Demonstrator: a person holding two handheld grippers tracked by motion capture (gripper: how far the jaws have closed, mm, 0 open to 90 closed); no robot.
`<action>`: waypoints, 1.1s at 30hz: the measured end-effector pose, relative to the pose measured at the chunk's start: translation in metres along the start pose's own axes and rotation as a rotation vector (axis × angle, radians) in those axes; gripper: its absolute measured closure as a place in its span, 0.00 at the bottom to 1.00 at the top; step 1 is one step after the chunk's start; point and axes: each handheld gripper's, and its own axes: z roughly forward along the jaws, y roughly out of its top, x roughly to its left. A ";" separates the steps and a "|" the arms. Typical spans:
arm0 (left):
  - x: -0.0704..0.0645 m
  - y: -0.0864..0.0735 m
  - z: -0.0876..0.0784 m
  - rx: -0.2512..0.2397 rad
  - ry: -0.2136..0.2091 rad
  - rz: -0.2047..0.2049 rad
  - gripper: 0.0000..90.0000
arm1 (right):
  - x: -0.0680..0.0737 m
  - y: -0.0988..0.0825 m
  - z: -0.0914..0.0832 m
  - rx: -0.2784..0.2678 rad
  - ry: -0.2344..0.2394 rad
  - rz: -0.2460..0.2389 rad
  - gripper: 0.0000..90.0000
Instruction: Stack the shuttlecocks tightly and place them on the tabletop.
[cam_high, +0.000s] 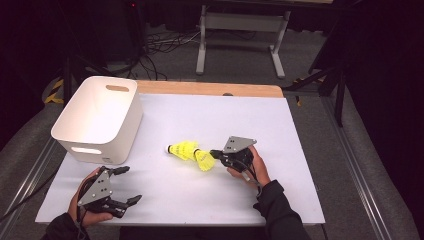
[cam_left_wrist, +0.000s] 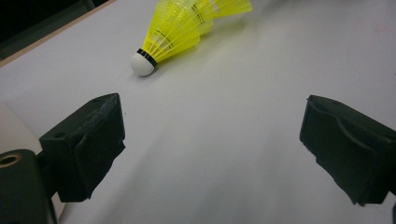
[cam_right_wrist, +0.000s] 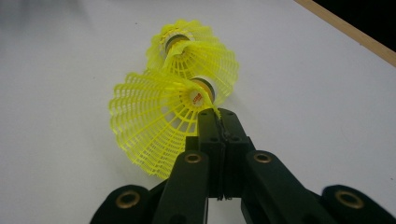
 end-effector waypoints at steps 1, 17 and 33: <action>0.000 0.000 0.000 0.000 0.000 0.000 0.08 | 0.000 0.000 0.002 0.001 0.004 0.001 1.00; 0.000 0.000 0.000 0.001 -0.003 0.001 0.08 | 0.000 -0.001 0.007 0.071 -0.093 0.034 0.63; -0.001 0.000 -0.001 0.007 -0.004 0.010 0.09 | 0.029 0.002 -0.014 0.090 -0.049 0.041 0.63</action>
